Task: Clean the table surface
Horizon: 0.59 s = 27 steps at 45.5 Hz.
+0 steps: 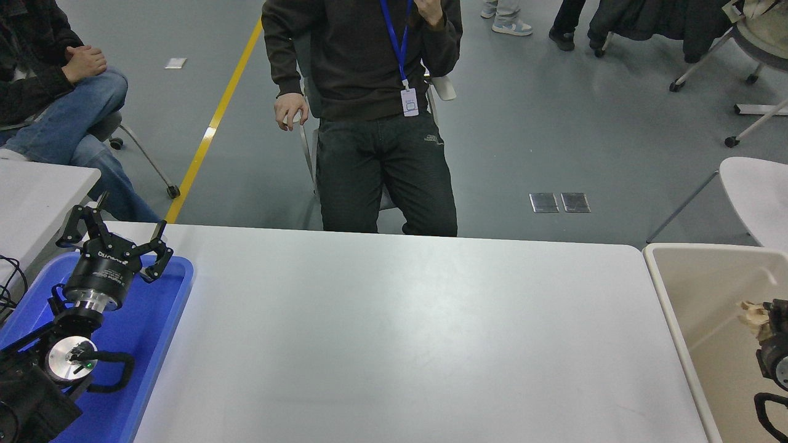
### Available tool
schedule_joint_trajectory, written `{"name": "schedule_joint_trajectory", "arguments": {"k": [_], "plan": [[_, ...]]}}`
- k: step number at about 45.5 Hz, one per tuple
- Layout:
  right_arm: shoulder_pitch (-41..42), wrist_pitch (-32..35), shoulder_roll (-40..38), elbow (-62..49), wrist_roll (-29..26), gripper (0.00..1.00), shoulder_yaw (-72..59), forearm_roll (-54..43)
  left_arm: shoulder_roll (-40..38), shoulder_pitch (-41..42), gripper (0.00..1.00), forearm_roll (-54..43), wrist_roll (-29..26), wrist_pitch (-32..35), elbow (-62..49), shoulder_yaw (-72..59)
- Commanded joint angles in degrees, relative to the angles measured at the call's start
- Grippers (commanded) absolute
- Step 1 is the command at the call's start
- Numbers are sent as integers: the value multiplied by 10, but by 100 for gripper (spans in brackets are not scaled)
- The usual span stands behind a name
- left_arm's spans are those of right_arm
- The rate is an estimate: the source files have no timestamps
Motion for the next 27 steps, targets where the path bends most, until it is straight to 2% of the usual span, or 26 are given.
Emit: {"name": "schedule_joint_trajectory", "arguments": {"k": [1,2,5,6,10,27], "plan": [[1,-18,1,-12,-1,15,-24,0,0,0,100,0,0,0,0,0],[1,-19,1,-13,0,25,-26,0,0,1,100,0,0,0,0,0],[1,-30,0,-14,0,80,-27,1,0,0,100,0,0,1,0,0],[1,-36,0,-14,0,88,-27,1,0,1,100,0,0,0,1,0],[1,-39,0,-13,0,97,-26,3,0,0,100,0,0,1,0,0],[0,-39,0,-13,0,97,-24,9,0,0,100,0,0,0,0,0]]}}
